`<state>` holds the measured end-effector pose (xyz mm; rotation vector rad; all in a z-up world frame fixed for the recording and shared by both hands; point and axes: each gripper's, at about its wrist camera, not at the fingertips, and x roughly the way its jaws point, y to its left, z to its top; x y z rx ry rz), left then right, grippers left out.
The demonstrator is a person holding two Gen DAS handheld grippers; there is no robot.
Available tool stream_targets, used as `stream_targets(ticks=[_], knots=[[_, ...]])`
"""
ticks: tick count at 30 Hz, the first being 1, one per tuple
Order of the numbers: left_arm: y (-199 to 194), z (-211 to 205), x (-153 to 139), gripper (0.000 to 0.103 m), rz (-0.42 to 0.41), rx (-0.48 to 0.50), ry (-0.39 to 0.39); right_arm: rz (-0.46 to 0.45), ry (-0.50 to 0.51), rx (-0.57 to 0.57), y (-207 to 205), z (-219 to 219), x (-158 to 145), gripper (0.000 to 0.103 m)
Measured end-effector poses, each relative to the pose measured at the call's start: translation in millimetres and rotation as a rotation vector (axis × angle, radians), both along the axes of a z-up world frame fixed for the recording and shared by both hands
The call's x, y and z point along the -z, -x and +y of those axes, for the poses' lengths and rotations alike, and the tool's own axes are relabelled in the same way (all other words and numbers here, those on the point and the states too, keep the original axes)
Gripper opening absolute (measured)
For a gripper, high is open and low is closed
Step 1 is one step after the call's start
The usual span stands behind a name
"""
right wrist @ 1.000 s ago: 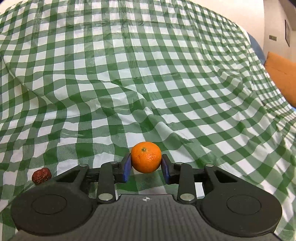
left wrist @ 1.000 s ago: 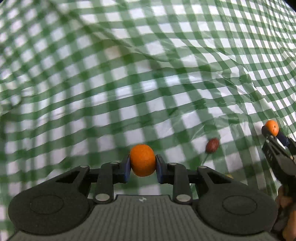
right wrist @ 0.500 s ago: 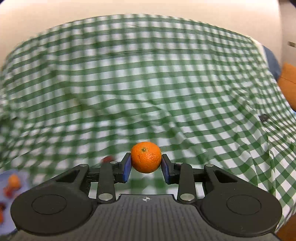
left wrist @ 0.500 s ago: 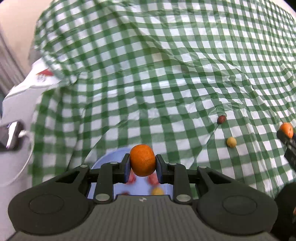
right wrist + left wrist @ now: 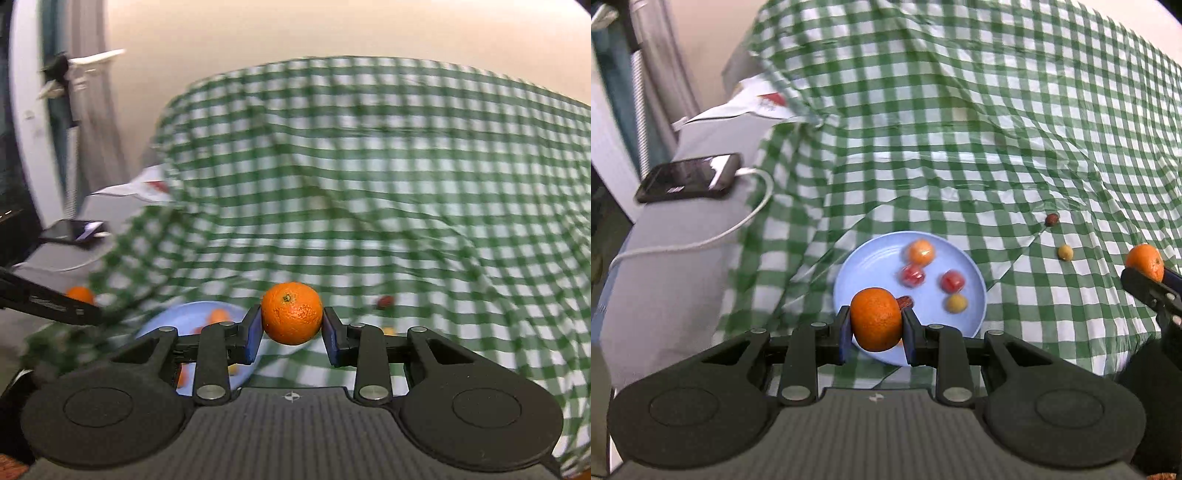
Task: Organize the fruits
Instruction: 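Carry both oranges to the blue plate and open both grippers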
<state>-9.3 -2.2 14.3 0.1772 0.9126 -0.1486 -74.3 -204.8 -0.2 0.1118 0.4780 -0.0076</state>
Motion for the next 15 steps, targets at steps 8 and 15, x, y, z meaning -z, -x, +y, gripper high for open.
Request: stream_targets(ticks=[8, 15], knots=[[24.0, 32.8, -3.4, 0.03, -0.015, -0.034, 0.033, 0.027, 0.058, -0.125, 15.9, 50.4, -1.5, 0.036], [31.1, 41.9, -2.8, 0.03, -0.026, -0.039, 0.052, 0.024, 0.12, -0.177, 22.6, 70.2, -2.3, 0.036]])
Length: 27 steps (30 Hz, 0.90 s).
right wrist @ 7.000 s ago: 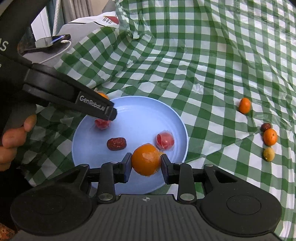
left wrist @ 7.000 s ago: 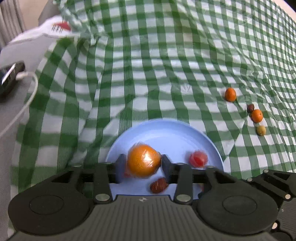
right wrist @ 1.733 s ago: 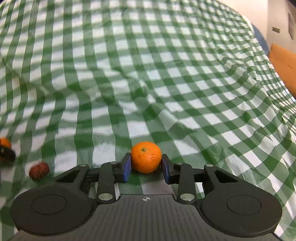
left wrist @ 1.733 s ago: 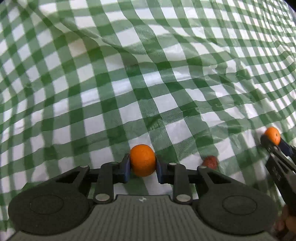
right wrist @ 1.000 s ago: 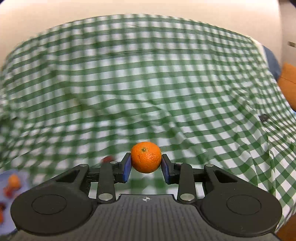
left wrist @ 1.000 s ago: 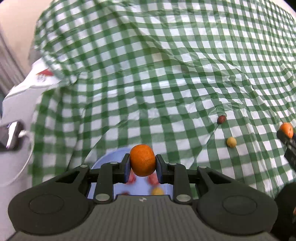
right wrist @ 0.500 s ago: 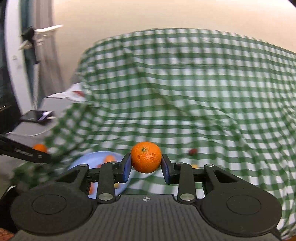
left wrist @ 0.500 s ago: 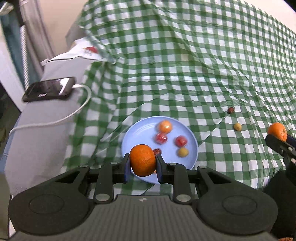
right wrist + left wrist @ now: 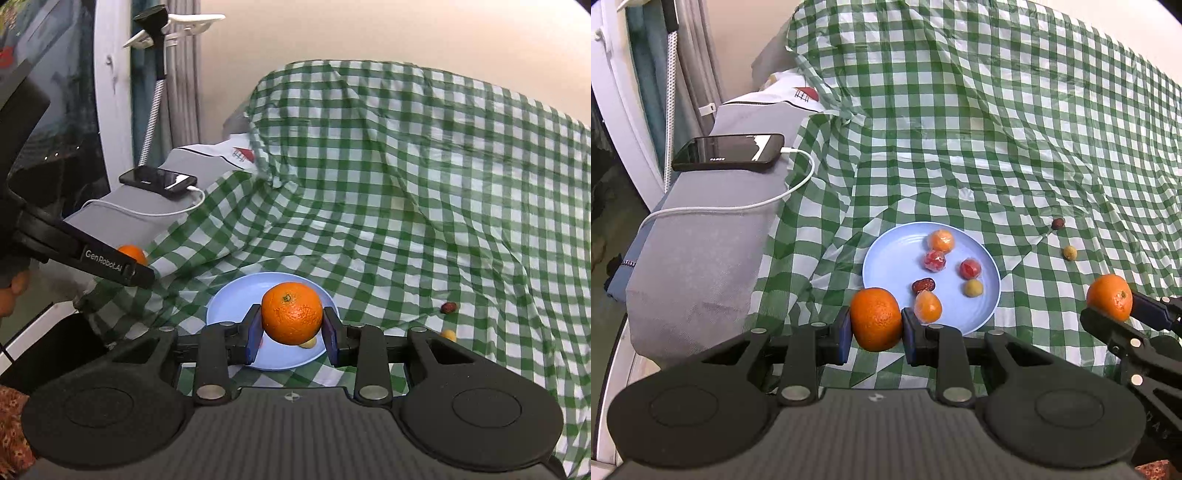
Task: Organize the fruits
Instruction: 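Carry both oranges to the blue plate and open both grippers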
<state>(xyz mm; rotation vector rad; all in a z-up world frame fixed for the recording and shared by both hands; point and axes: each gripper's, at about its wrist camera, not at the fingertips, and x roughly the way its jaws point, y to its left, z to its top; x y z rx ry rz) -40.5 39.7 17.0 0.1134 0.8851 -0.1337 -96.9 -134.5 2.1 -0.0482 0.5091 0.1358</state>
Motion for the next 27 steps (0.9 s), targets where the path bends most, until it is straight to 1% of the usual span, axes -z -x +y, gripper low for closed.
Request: stream_targets(ticks=[6, 27], knots=[[-1.4, 4.4, 3.8, 0.03, 0.008, -0.005, 0.013, 0.015, 0.008, -0.002, -1.6, 1.0, 1.2, 0.036], [-14.7, 3.9, 16.6, 0.03, 0.036, -0.015, 0.009, 0.069, -0.002, 0.006, -13.9, -1.9, 14.7, 0.036]])
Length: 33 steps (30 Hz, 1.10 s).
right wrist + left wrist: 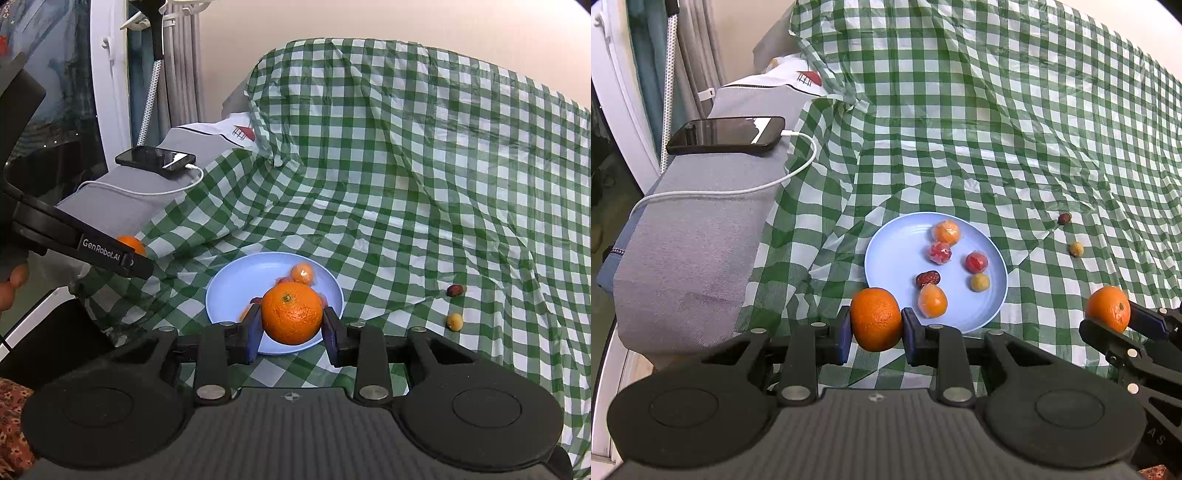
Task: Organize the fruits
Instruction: 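Carry both oranges to the blue plate and open both grippers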
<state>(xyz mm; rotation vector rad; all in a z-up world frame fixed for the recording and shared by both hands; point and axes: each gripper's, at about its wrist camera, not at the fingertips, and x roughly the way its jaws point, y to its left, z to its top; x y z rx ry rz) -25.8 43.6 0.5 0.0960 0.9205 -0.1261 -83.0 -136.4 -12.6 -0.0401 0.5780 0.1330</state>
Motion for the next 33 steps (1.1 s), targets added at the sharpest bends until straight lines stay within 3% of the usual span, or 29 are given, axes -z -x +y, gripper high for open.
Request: stream_targets(ticks=[20, 33], knots=[[-25.2, -5.9, 7.7, 0.03, 0.018, 0.0, 0.004, 0.054, 0.002, 0.003, -25.0, -2.9, 12.9, 0.036], [-73.1, -24.7, 24.6, 0.03, 0.055, 0.026, -0.01, 0.103, -0.011, 0.0, -76.4, -3.6, 35.9, 0.036]])
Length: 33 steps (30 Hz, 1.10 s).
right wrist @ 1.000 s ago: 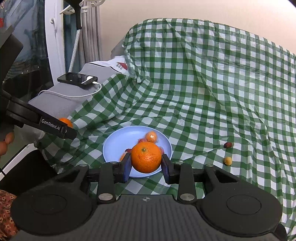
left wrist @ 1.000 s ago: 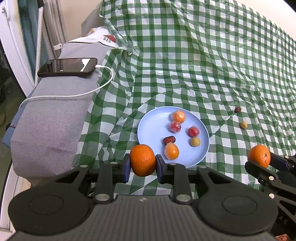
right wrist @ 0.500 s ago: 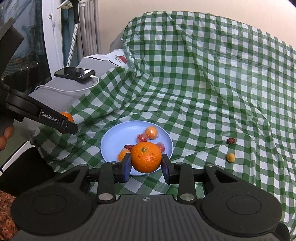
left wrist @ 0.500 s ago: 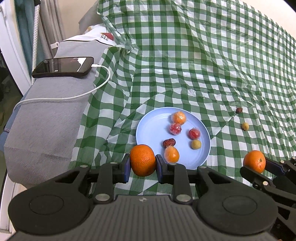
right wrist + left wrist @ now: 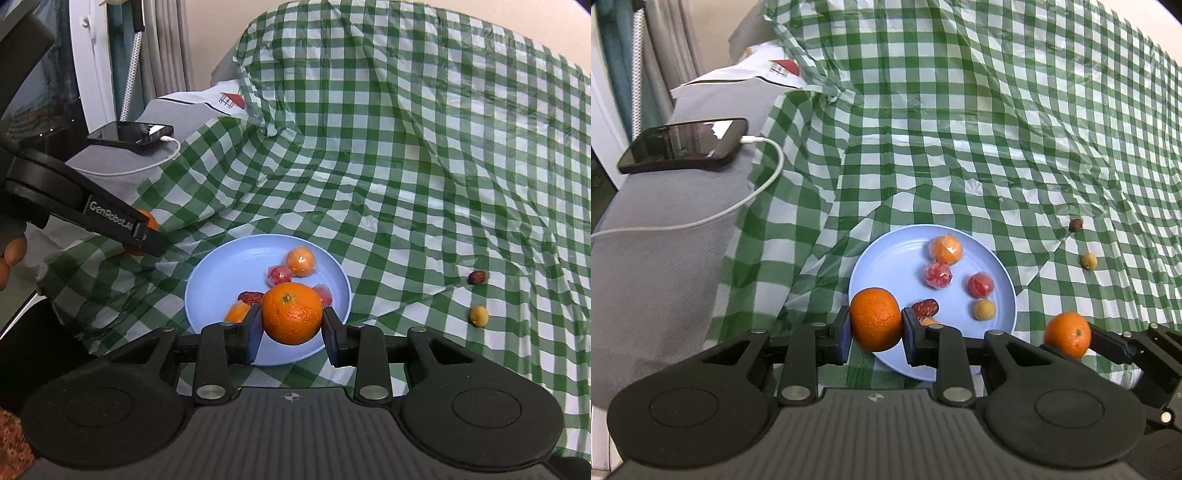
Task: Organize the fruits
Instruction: 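Carry both oranges to the blue plate and open both grippers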
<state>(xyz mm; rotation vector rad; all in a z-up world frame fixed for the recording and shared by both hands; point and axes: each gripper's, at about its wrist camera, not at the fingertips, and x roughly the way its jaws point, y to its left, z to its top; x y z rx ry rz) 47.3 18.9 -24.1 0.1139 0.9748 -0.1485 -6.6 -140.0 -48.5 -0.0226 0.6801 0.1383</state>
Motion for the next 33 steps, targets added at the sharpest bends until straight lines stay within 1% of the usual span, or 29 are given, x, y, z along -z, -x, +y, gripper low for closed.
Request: stream_targets(ticks=[6, 13, 24, 26, 27, 29, 30, 31, 32, 33], knots=[[-28.6, -13.9, 22.1, 0.03, 0.031, 0.025, -0.033, 0.047, -0.002, -0.008, -30.0, 2.1, 18.8, 0.036], [-57.4, -21.7, 47.0, 0.03, 0.073, 0.043, -0.053, 0.1, -0.005, -0.017, -56.8, 2.5, 39.2, 0.036], [-88.7, -29.8, 84.1, 0.03, 0.119, 0.067, -0.111, 0.173, -0.002, -0.035, -86.2, 4.3, 62.8, 0.036], [-92.5, -30.4, 88.9, 0.031, 0.125, 0.075, -0.12, 0.178, 0.004, -0.038, -90.5, 5.3, 65.6, 0.036], [-94.8, -31.1, 91.4, 0.033, 0.131, 0.081, -0.127, 0.184, 0.007, -0.043, -93.8, 6.0, 67.3, 0.036], [-98.3, -31.9, 92.5, 0.061, 0.134, 0.094, -0.133, 0.2, 0.001, -0.067, -100.5, 6.6, 69.7, 0.037], [-99.2, -33.0, 90.7, 0.092, 0.124, 0.096, -0.142, 0.2, 0.003, -0.072, -103.8, 7.0, 70.3, 0.037], [-98.8, -33.9, 87.2, 0.102, 0.098, 0.09, -0.159, 0.194, 0.01, -0.068, -105.9, 7.1, 70.1, 0.045], [-96.4, -33.7, 82.0, 0.103, 0.056, 0.087, -0.172, 0.187, 0.02, -0.062, -108.2, 6.9, 68.5, 0.063], [-94.2, -34.0, 77.3, 0.102, 0.028, 0.096, -0.182, 0.182, 0.022, -0.059, -109.4, 6.4, 66.2, 0.071]])
